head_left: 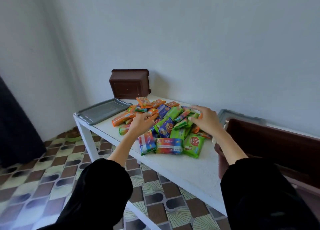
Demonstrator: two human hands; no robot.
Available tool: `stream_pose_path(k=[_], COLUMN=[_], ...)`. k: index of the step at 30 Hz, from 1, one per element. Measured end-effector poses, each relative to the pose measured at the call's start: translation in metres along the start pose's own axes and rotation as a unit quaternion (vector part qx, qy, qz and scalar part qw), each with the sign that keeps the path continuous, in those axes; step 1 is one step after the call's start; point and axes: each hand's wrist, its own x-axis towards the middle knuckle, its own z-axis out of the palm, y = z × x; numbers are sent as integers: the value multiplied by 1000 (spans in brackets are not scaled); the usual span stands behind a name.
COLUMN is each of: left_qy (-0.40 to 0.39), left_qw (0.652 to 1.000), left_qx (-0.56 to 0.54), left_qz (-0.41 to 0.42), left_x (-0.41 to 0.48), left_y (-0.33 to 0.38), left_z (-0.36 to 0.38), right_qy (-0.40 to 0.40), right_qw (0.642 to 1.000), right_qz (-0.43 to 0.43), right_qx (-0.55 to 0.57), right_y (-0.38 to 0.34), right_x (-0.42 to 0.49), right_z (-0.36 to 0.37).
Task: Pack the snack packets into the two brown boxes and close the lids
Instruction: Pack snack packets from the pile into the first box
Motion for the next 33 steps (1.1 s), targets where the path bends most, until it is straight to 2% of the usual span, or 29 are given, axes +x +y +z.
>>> stream_pose_path(k=[4, 7, 17, 22, 26, 30, 33], left_qy=[-67, -92, -42, -63, -28, -25, -15], left_qw=[993, 987, 985, 983, 984, 987, 994], left_qx=[46, 21, 19, 50, 68, 43, 38], left_qz=[-83, -127, -164, -164, -160, -152, -106], left_x=[13, 11, 7, 7, 8, 10, 17], left_y=[-48, -64, -64, -59, -61, -57, -47], left_z=[13, 33, 68, 64, 61, 45, 24], right_qy=[-68, -112, -204, -223, -231, -197, -137], right_qw=[997, 993, 972, 958, 941, 950, 970], right_qz=[-28, -27, -44, -75, -110, -96, -70], right_qx=[-5, -12, -110, -165, -220, -222, -187], right_y=[-7, 2, 34, 31, 21, 11, -1], right_x=[13, 14, 4, 2, 6, 9, 14], right_z=[67, 103, 131, 125, 123, 116, 97])
